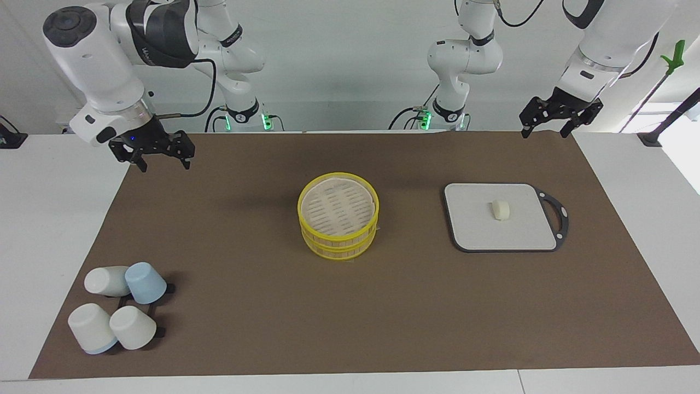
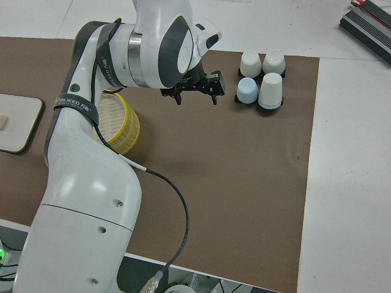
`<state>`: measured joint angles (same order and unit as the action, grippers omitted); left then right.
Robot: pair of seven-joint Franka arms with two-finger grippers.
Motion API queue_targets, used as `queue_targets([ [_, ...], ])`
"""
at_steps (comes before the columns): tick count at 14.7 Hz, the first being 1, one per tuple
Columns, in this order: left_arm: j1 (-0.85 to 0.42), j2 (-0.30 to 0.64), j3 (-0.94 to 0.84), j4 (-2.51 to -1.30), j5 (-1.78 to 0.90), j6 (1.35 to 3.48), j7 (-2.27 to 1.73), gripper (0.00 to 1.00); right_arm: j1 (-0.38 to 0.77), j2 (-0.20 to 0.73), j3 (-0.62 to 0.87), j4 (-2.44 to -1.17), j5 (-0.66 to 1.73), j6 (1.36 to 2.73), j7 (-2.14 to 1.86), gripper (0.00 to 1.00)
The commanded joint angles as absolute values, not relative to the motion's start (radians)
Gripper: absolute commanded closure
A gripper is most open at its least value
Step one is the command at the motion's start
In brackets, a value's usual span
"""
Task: Place bun in steamer
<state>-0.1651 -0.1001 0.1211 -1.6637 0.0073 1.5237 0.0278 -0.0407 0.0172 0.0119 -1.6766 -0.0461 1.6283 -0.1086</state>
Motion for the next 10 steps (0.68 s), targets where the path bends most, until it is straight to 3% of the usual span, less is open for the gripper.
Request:
queue_targets([
  [1,-0.183,-0.115,0.127,-1.669,0.021,1.511,0.015,0.00,-0.055,-0.002,0.020,-1.697,-0.051,1.638,-0.137,0.00],
  [7,-0.175,-0.126,0.127,-1.690,0.021,1.522,0.015,0.00,-0.054,-0.002,0.021,-1.697,-0.048,1.641,-0.137,0.00],
  [10,-0.157,-0.193,0.130,-1.837,0.021,1.615,0.018,0.00,-0.009,0.006,0.034,-1.703,-0.034,1.679,-0.071,0.01],
])
